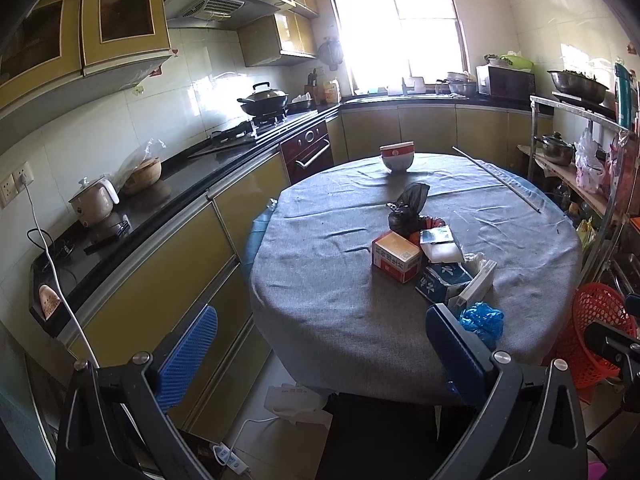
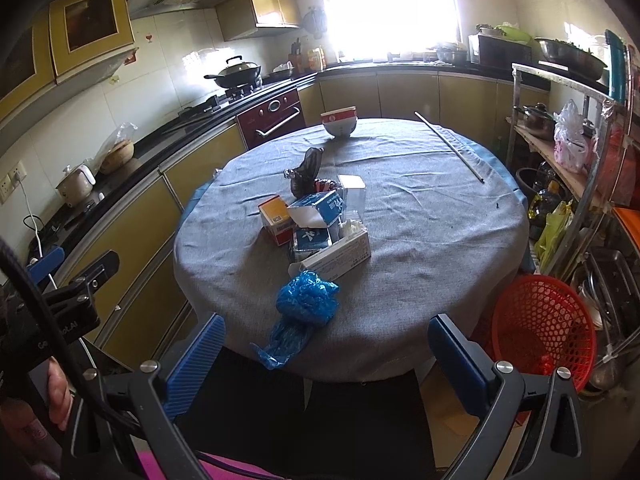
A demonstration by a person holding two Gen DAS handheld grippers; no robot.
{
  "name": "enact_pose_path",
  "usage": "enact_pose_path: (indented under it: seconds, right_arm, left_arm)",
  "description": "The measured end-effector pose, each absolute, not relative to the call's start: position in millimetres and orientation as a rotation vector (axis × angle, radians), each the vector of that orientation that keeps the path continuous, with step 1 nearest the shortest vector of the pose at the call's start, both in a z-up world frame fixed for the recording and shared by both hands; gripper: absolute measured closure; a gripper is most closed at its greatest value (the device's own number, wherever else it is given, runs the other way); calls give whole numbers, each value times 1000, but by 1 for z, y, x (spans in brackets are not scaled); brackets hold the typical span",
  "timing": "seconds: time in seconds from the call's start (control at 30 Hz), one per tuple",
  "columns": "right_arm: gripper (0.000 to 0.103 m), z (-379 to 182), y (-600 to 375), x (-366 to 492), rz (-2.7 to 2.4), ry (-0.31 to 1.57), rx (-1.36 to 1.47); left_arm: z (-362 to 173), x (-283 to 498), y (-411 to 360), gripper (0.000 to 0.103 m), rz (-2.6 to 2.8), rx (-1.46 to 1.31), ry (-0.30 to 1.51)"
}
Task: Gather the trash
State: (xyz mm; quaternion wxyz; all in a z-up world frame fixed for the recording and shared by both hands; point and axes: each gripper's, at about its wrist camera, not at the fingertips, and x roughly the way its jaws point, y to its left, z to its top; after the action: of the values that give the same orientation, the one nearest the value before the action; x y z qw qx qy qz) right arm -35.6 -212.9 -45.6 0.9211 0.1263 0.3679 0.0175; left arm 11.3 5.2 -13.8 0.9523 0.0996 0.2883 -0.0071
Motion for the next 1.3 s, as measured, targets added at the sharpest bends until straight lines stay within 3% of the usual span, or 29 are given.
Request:
enact_pose_path:
  seconds: [1.3]
  right_arm:
    - [1, -58, -205, -15, 66, 791, 250]
  left_arm:
    - [-31, 19, 13, 0, 28, 201, 631]
